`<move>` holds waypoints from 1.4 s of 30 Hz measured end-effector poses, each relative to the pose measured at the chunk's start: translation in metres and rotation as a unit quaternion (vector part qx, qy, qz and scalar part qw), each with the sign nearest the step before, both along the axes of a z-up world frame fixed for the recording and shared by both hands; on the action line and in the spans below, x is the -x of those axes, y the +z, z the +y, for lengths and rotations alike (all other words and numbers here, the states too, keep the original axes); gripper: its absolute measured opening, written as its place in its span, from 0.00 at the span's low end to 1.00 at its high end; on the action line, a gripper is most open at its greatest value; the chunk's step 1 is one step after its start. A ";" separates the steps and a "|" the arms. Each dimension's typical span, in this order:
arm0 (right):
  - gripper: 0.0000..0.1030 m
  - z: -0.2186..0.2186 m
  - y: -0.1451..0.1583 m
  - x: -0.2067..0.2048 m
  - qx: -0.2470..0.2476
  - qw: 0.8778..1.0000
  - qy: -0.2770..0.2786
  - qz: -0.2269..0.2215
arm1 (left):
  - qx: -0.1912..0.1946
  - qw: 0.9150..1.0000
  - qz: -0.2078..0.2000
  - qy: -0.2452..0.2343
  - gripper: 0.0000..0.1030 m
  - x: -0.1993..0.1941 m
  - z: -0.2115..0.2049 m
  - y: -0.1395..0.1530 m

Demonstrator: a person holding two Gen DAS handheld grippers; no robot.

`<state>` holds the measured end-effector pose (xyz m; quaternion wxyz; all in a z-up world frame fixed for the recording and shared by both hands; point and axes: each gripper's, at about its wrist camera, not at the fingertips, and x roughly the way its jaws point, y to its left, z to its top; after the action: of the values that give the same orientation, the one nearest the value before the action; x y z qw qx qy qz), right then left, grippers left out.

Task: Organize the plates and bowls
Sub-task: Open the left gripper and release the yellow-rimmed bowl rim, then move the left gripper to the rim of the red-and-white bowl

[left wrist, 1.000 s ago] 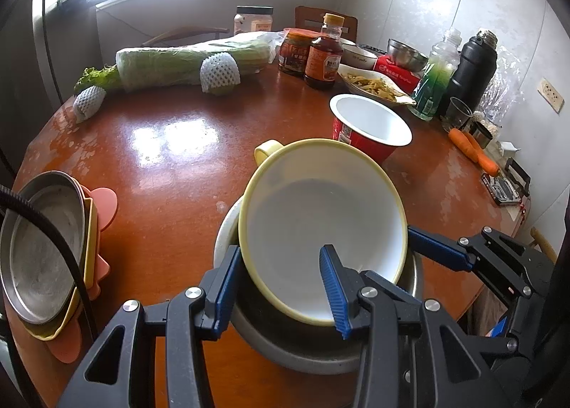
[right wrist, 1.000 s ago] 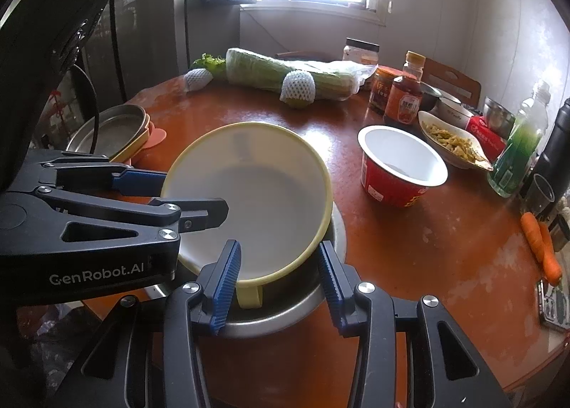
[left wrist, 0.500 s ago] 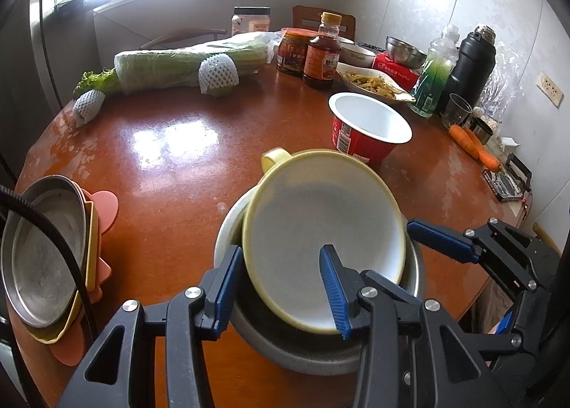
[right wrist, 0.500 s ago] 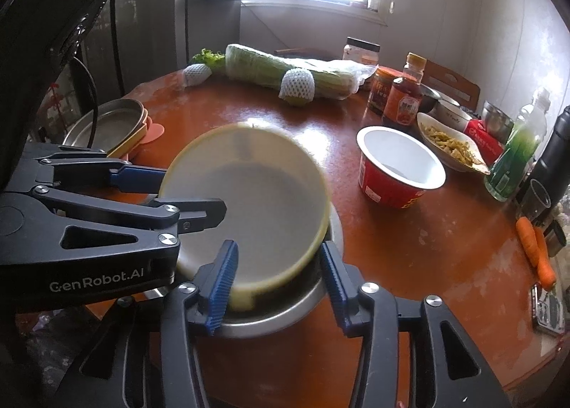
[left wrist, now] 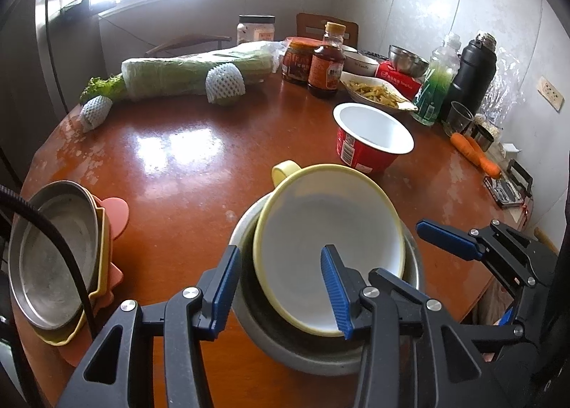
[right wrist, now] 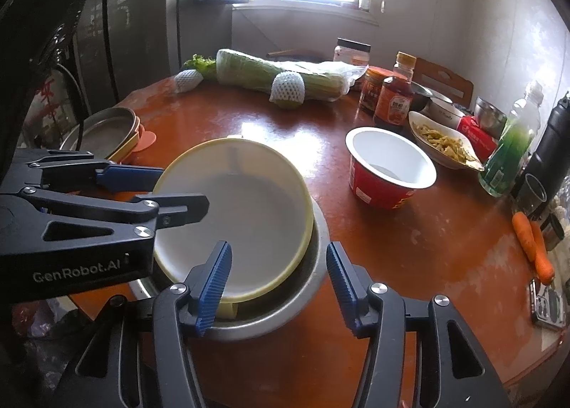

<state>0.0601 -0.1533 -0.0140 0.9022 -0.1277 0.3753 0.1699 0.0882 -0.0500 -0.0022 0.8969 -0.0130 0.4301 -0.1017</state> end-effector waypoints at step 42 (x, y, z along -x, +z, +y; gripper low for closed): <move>0.65 -0.045 0.028 -0.025 -0.053 0.996 -0.063 -0.023 | -0.007 0.999 -0.033 0.002 0.59 -0.027 -0.010 0.033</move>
<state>0.0856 -0.1982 0.0143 0.9250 -0.0592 0.3523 0.1292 0.1147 -0.0604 0.0310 0.9108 -0.0043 0.4011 -0.0973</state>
